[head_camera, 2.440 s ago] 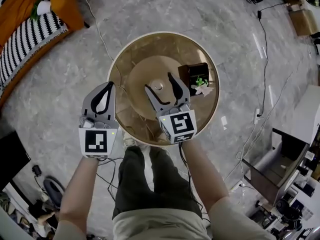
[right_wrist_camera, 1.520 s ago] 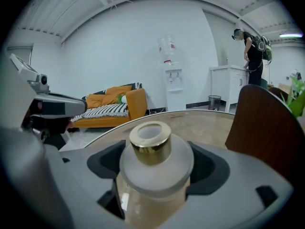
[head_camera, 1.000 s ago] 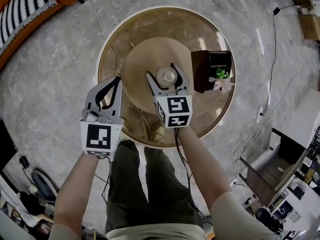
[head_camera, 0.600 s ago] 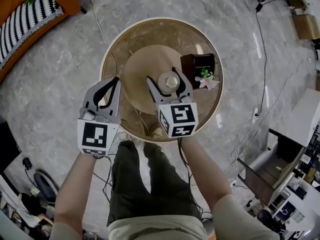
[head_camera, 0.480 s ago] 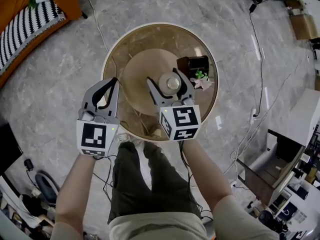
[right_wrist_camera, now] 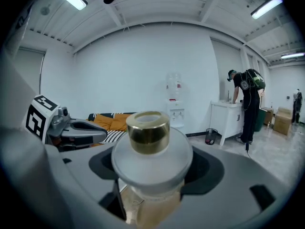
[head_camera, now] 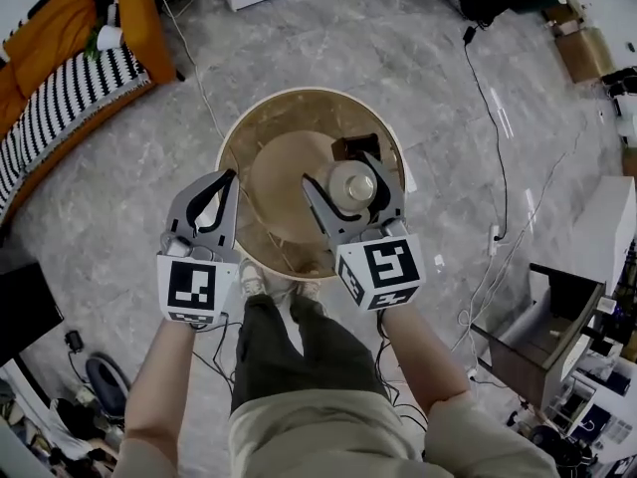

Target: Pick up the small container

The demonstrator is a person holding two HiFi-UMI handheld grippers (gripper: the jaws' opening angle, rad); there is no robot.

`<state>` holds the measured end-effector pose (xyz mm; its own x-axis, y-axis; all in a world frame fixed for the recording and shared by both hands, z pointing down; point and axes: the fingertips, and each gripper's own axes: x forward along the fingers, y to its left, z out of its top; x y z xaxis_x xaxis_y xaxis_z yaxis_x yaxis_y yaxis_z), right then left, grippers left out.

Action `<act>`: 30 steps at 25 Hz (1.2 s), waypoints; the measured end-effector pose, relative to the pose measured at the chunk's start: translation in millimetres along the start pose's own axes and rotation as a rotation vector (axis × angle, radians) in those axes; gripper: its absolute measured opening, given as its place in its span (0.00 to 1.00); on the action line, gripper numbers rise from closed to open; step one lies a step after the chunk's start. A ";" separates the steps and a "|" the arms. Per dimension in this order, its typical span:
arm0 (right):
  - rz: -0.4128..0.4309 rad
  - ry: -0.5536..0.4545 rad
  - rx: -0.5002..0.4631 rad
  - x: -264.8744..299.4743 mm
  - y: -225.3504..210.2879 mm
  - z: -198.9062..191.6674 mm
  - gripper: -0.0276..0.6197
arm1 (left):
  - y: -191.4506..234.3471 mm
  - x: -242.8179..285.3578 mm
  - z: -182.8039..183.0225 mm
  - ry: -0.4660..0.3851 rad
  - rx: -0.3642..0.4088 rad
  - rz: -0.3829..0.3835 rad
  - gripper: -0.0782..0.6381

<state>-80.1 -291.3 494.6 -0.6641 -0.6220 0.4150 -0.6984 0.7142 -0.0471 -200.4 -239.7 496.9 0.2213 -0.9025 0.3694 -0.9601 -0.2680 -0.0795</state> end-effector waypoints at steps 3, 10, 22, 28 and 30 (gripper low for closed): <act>0.007 -0.015 -0.017 -30.4 6.0 30.2 0.56 | -6.5 -20.6 31.9 -0.020 -0.009 -0.007 0.12; 0.024 -0.057 -0.056 -99.5 18.8 85.5 0.56 | -20.2 -69.5 107.1 -0.094 0.061 -0.017 0.12; -0.019 -0.096 -0.059 -187.7 31.8 152.1 0.56 | -47.6 -145.3 180.6 -0.136 0.057 -0.052 0.12; -0.009 -0.092 -0.046 -215.6 49.0 168.3 0.56 | -56.6 -172.8 202.6 -0.151 0.080 -0.070 0.12; 0.001 -0.092 -0.050 -222.6 55.1 171.4 0.56 | -59.4 -179.3 205.8 -0.151 0.097 -0.078 0.12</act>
<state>-16.6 -168.6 243.9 -0.6884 -0.6461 0.3297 -0.6847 0.7288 -0.0014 -147.9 -131.3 244.9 0.3247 -0.9162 0.2351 -0.9198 -0.3637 -0.1472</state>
